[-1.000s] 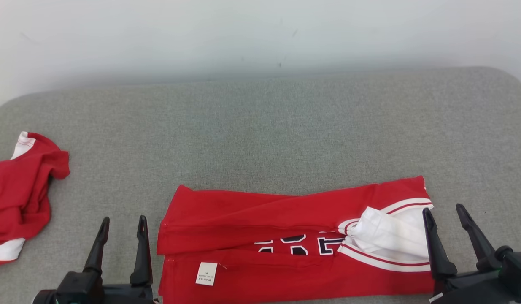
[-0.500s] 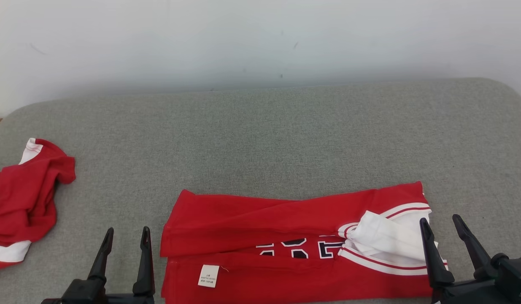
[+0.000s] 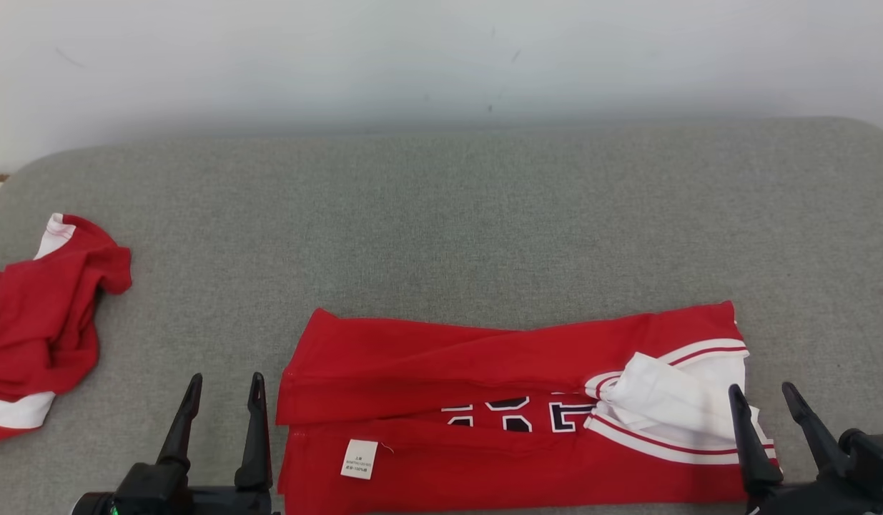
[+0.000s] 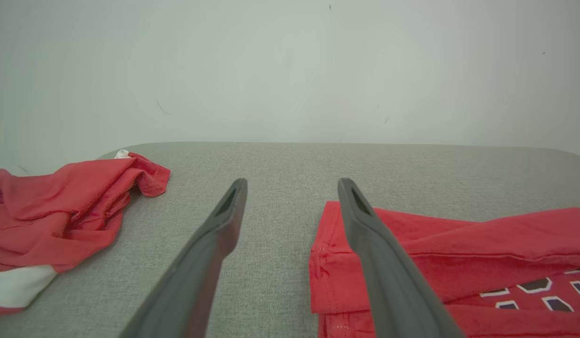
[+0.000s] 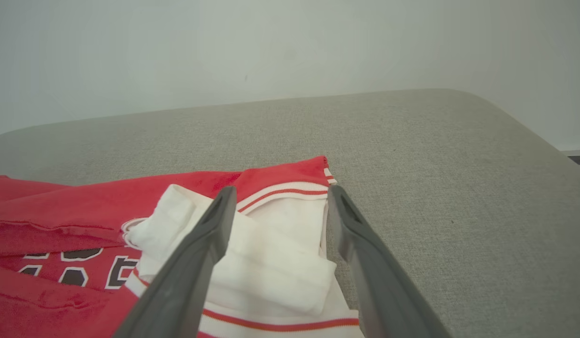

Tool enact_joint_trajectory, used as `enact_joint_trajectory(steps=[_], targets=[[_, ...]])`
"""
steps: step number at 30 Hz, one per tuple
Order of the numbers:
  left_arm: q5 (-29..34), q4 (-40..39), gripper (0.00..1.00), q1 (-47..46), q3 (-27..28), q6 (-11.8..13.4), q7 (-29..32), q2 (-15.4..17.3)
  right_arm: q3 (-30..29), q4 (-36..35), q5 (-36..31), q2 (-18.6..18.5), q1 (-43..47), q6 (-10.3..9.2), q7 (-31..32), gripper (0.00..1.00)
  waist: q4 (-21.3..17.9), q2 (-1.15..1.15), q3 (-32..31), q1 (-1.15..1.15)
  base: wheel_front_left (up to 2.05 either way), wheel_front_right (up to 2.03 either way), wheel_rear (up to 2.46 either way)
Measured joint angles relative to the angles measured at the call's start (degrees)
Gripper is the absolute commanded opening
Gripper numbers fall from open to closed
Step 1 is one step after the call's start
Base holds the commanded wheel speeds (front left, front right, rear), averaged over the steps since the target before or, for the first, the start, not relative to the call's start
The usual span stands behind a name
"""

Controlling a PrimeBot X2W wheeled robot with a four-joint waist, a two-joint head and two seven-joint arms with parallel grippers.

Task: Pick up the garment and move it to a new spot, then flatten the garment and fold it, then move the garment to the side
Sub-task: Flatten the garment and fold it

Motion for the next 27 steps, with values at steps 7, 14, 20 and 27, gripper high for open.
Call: enact_joint_trajectory(steps=[7,14,20,27], targets=[[0.4,0.3,1.00,-1.8,-0.8,-0.5,0.0,-0.7,0.3,10.1,2.3,-0.5,-3.0,0.00,-1.8,1.00,0.2,0.00,2.8,0.00,0.00,0.00,0.00],[0.9,0.8,1.00,-3.6,-1.0,-1.3,0.0,-1.2,2.5,20.1,5.3,-1.0,-6.7,0.01,-3.3,1.00,0.1,0.00,5.4,0.00,0.00,0.00,0.00],[1.4,1.0,1.00,-4.4,-0.8,-1.4,0.0,-1.2,6.5,23.8,9.5,-2.0,-9.5,0.00,-4.9,0.00,-0.2,0.00,6.0,0.00,0.00,0.00,0.00],[1.4,0.9,1.00,-4.4,0.1,-1.4,0.0,-1.3,8.0,23.6,13.3,-2.9,-9.5,0.13,-5.7,0.00,-0.9,0.00,5.9,0.00,0.00,0.00,0.00]])
